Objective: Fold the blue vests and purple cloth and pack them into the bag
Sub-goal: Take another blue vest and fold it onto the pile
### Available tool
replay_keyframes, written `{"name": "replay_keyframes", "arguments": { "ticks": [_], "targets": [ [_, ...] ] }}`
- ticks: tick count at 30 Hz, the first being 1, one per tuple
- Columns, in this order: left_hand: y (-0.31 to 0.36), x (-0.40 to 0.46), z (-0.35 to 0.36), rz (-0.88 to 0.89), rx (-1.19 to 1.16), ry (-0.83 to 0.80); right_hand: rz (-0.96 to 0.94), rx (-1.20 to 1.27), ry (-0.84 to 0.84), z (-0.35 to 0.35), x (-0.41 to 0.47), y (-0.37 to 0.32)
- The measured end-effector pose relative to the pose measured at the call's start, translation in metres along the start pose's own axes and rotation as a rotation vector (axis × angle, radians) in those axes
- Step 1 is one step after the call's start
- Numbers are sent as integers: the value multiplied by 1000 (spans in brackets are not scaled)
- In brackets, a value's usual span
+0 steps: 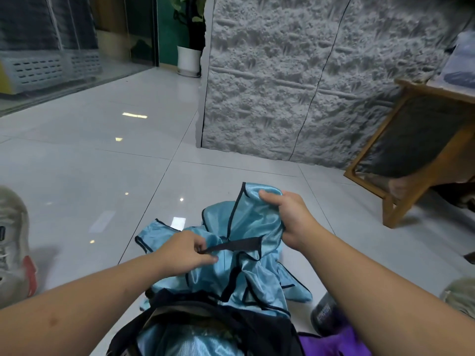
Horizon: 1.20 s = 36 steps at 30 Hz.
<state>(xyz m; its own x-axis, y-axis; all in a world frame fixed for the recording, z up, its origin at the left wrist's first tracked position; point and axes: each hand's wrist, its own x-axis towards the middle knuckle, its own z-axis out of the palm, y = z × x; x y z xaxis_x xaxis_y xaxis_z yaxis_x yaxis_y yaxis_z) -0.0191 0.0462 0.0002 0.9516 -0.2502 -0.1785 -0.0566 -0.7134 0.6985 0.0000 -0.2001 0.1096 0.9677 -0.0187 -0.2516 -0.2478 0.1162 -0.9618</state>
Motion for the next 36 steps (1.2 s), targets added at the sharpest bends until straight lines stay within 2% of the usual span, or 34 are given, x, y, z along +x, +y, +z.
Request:
{"name": "replay_keyframes", "arguments": {
  "ticks": [2, 6, 9, 11, 13, 14, 16, 18, 21, 23, 25, 30, 34, 36],
  "targets": [
    [7, -9, -7, 2, -113, -85, 27, -23, -21, -5, 0, 2],
    [16, -16, -8, -137, -313, 46, 80, -41, -83, -5, -3, 11],
    [23, -15, -6, -124, -354, 29, 80, -14, -129, -2, -6, 17],
    [32, -13, -4, -120, -578, 1, 72, -37, -152, 2, -7, 20],
    [47, -9, -2, -100, -746, -98, 44, -87, -176, 7, -8, 22],
    [56, -10, 0, -57, -708, -155, 32, -97, -198, 10, -9, 23],
    [72, -11, 7, 30, -463, -199, 28, -83, -262, 13, -11, 22],
    [76, -7, 14, 36, -262, -71, 36, -81, -304, 14, -14, 22],
    [71, 0, 19, -8, -312, 82, 31, -113, -207, 8, -8, 26],
    [67, 2, 15, -63, -346, 144, 41, -260, -113, 0, -1, 36],
    [67, 3, 9, -122, -430, 218, 81, -537, -104, -10, 4, 50],
    [87, 12, -16, -120, -690, 318, 210, -1098, -368, -27, 3, 79],
    [118, 15, -43, -80, -898, 352, 204, -1276, -317, -26, -2, 93],
    [119, 18, -53, -77, -884, 390, 180, -1309, -245, -25, -1, 95]
  ]
}}
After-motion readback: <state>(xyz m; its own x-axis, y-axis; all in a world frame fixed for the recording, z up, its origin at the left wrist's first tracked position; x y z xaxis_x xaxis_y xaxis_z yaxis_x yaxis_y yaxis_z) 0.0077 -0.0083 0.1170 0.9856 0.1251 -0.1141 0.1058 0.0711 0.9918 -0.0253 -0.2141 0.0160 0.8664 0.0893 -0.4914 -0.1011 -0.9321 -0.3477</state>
